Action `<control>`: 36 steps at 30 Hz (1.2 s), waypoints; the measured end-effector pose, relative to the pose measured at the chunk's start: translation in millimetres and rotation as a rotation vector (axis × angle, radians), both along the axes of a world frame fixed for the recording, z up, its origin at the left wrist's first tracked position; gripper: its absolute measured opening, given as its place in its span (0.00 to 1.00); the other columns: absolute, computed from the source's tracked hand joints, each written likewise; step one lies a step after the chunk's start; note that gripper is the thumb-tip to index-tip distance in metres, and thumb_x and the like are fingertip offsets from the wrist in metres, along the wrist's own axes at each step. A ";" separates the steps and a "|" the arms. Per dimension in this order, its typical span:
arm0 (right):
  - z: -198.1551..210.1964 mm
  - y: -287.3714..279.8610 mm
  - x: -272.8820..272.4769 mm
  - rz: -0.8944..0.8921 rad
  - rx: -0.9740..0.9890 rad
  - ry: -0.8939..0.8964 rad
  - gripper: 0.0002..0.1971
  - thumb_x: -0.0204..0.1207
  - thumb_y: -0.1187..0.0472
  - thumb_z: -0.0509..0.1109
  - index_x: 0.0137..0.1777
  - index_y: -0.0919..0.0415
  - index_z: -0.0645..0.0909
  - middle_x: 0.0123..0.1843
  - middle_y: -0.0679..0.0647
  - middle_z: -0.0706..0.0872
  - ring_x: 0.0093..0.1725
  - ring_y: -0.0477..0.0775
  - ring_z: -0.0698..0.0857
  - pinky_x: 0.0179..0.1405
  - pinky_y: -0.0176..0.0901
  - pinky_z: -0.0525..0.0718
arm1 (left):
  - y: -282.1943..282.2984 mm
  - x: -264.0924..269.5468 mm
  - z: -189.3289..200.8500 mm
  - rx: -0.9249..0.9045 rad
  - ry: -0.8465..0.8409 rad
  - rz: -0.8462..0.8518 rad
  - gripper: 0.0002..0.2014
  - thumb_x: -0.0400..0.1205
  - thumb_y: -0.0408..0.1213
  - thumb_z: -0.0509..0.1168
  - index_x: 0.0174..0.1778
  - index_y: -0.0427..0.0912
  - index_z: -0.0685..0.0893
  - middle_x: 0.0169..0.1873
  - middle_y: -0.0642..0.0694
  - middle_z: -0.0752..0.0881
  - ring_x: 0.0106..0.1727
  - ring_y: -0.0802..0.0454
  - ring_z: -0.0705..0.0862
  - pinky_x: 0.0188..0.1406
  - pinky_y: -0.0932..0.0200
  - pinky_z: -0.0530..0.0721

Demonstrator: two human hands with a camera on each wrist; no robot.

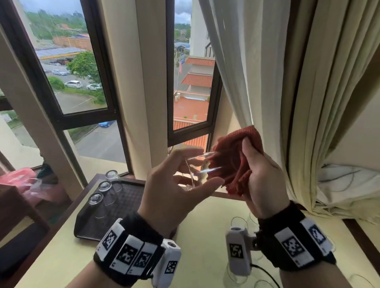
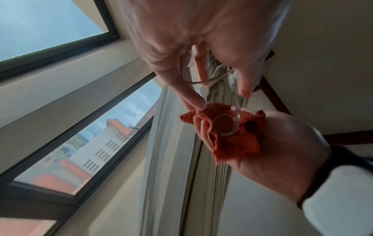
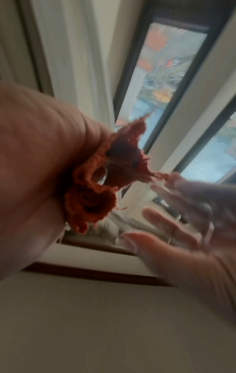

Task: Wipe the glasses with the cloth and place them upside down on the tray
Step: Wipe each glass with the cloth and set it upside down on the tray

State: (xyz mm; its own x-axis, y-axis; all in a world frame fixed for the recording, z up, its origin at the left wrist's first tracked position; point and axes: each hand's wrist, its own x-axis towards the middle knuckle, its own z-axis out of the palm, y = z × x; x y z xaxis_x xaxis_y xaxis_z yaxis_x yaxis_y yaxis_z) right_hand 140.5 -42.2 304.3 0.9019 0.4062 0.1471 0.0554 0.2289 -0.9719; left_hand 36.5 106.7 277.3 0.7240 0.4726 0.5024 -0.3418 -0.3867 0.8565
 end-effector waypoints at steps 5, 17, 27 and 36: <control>-24.8 15.0 -26.1 0.033 0.162 0.186 0.17 0.84 0.45 0.64 0.64 0.52 0.87 0.57 0.58 0.96 0.59 0.62 0.94 0.69 0.69 0.87 | 4.3 6.3 -2.6 -0.136 0.033 0.064 0.29 0.72 0.50 0.84 0.67 0.48 0.86 0.52 0.52 0.95 0.48 0.57 0.95 0.39 0.65 0.91; -40.3 10.2 -21.5 -0.037 -0.147 -0.248 0.14 0.85 0.39 0.59 0.68 0.33 0.78 0.58 0.35 0.91 0.60 0.39 0.90 0.65 0.43 0.88 | 1.5 11.7 -19.8 -0.324 0.520 -0.252 0.36 0.64 0.64 0.84 0.66 0.52 0.88 0.50 0.44 0.97 0.55 0.47 0.95 0.64 0.46 0.90; -40.0 -0.7 -22.3 -0.483 -0.161 -0.382 0.12 0.88 0.45 0.61 0.62 0.46 0.82 0.52 0.56 0.87 0.47 0.49 0.87 0.51 0.51 0.87 | 2.3 16.7 -10.2 -1.035 0.308 -0.360 0.23 0.76 0.46 0.78 0.60 0.34 0.85 0.49 0.32 0.93 0.51 0.38 0.91 0.47 0.54 0.94; -43.7 10.2 -48.4 -0.361 -0.324 -0.956 0.24 0.82 0.57 0.68 0.78 0.49 0.81 0.78 0.34 0.82 0.71 0.56 0.80 0.61 0.60 0.87 | 2.4 18.6 4.7 -1.212 0.141 -0.547 0.45 0.75 0.54 0.85 0.78 0.25 0.79 0.70 0.19 0.80 0.58 0.36 0.85 0.59 0.50 0.92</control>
